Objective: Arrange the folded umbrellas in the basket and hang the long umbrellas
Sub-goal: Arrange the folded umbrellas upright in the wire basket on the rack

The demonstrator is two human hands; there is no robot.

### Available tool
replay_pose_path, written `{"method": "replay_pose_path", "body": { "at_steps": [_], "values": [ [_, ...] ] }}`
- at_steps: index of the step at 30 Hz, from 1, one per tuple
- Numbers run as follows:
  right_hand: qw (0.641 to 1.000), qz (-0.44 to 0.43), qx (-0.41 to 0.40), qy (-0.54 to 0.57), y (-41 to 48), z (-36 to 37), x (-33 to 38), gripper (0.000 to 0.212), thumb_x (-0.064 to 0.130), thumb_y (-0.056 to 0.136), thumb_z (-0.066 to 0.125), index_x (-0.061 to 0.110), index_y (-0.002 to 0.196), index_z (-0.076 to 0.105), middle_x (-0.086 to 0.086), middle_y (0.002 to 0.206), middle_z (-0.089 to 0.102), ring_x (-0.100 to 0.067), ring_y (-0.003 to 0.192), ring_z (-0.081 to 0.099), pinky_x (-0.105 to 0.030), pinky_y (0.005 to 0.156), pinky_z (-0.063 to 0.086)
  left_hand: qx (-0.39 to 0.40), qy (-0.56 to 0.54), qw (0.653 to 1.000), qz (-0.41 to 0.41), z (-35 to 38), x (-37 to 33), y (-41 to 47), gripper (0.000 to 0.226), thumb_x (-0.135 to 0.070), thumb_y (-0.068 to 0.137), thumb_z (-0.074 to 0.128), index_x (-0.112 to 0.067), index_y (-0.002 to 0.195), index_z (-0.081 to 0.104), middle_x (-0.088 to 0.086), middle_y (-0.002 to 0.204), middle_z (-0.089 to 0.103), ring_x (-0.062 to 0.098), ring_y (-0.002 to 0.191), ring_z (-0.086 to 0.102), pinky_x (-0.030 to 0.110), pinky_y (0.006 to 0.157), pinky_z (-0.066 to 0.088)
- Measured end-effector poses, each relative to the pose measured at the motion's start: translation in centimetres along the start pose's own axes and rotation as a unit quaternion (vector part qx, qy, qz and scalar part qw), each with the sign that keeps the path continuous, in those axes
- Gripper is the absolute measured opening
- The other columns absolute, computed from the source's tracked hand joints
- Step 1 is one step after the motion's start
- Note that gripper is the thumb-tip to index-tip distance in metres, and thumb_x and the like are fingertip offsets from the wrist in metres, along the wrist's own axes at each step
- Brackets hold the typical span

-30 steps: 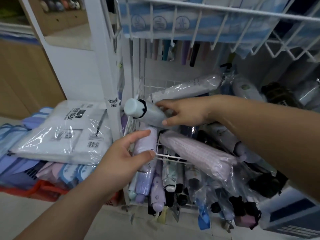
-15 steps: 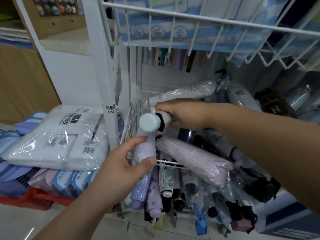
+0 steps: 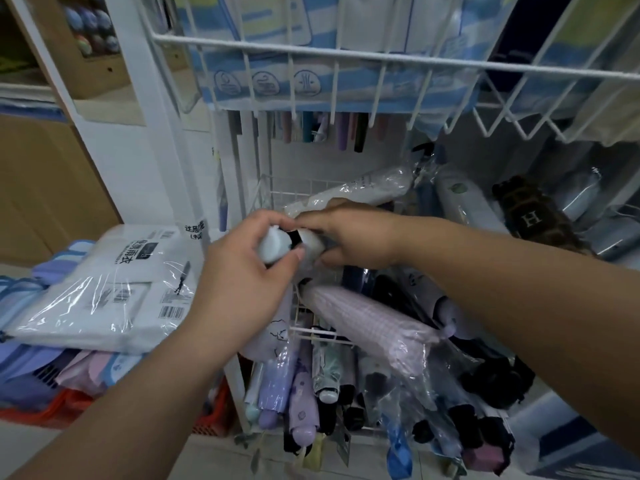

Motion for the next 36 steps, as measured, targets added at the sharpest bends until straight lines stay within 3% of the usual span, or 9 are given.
{"method": "replay_pose_path", "body": {
  "at_steps": [2,5,9,12,15,18,23,30,36],
  "values": [
    [0.999,0.001,0.005,0.033,0.2,0.2,-0.2,0.061,0.028,0.086,0.074,0.030,0.140,0.047,0.013,0.121,0.059,-0.008,0.104,0.054,-0.026,0.086,0.045,-0.017,-0.061,0.997,-0.035,-0.5,0.5,0.2,0.022,-0.016,0.086,0.077,-0.032,0.097,0.066,-0.004,0.084,0.072,0.014,0.060,0.071,0.035,0.057,0.061],
    [0.998,0.043,0.008,0.055,0.3,-0.2,-1.2,0.066,0.038,0.086,0.074,0.034,0.143,0.041,0.012,0.137,0.053,-0.007,0.117,0.051,-0.028,0.096,0.042,-0.043,-0.184,0.980,-0.067,-1.3,0.8,0.0,0.020,-0.006,0.089,0.072,-0.023,0.097,0.065,0.002,0.086,0.074,0.023,0.063,0.075,0.037,0.064,0.064],
    [0.996,0.078,-0.018,0.050,-0.6,-1.9,-2.6,0.064,0.039,0.087,0.073,0.035,0.143,0.043,0.011,0.140,0.053,-0.010,0.123,0.051,-0.028,0.101,0.042,-0.068,-0.285,0.954,-0.069,-2.2,0.7,-0.2,0.019,-0.001,0.093,0.066,-0.019,0.096,0.062,-0.002,0.080,0.074,0.030,0.067,0.075,0.036,0.066,0.063],
    [0.995,0.083,-0.052,0.030,-1.5,-3.5,-2.8,0.061,0.048,0.089,0.067,0.038,0.143,0.042,0.012,0.142,0.049,-0.006,0.124,0.045,-0.024,0.102,0.036,-0.087,-0.353,0.929,-0.077,-2.4,0.5,-0.3,0.019,0.000,0.094,0.063,-0.019,0.097,0.061,0.007,0.090,0.072,0.031,0.069,0.074,0.036,0.065,0.063],
    [0.990,0.084,-0.096,-0.055,-2.9,-5.3,-2.9,0.064,0.070,0.084,0.050,0.048,0.142,0.036,0.012,0.144,0.047,-0.017,0.134,0.038,-0.045,0.115,0.027,-0.081,-0.437,0.891,-0.091,-1.9,0.2,-0.1,0.018,-0.001,0.095,0.059,-0.018,0.099,0.059,0.020,0.097,0.067,0.029,0.067,0.073,0.032,0.064,0.061],
    [0.986,0.100,-0.122,-0.063,-5.6,-6.7,-2.8,0.059,0.071,0.087,0.046,0.051,0.142,0.033,0.010,0.144,0.045,-0.020,0.134,0.039,-0.049,0.115,0.027,-0.052,-0.490,0.865,-0.095,-0.6,0.0,0.5,0.016,-0.004,0.094,0.057,-0.018,0.102,0.058,0.016,0.092,0.069,0.027,0.067,0.072,0.032,0.064,0.062],
    [0.967,0.148,-0.166,-0.125,-11.9,-7.5,-3.1,0.055,0.066,0.090,0.046,0.042,0.139,0.042,0.003,0.134,0.053,-0.024,0.125,0.044,-0.048,0.105,0.036,0.046,-0.481,0.869,-0.111,3.2,-1.7,1.5,0.019,-0.008,0.097,0.054,-0.018,0.112,0.057,0.010,0.087,0.074,0.024,0.067,0.071,0.028,0.061,0.060],
    [0.913,0.289,-0.199,-0.208,-20.1,-9.1,-5.3,0.057,0.068,0.088,0.042,0.038,0.136,0.041,-0.002,0.120,0.066,-0.030,0.110,0.060,-0.044,0.088,0.048,0.158,-0.360,0.913,-0.114,10.4,-6.6,4.4,0.032,-0.007,0.100,0.057,-0.025,0.126,0.055,0.015,0.121,0.063,0.025,0.076,0.070,0.027,0.066,0.062],
    [0.828,0.402,-0.257,-0.296,-25.3,-8.7,-7.6,0.056,0.066,0.084,0.053,0.035,0.130,0.052,-0.008,0.116,0.065,-0.035,0.112,0.058,-0.051,0.098,0.038,0.201,-0.269,0.940,-0.061,17.5,-10.3,6.2,0.051,-0.012,0.096,0.065,-0.023,0.143,0.050,0.005,0.107,0.070,0.022,0.080,0.069,0.040,0.083,0.061]
  ]
}}
Point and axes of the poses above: each hand's wrist, its own y-axis towards the middle knuckle, its own z-axis out of the palm, x = y × z, the point moved 4 cm from there along y, towards the middle knuckle
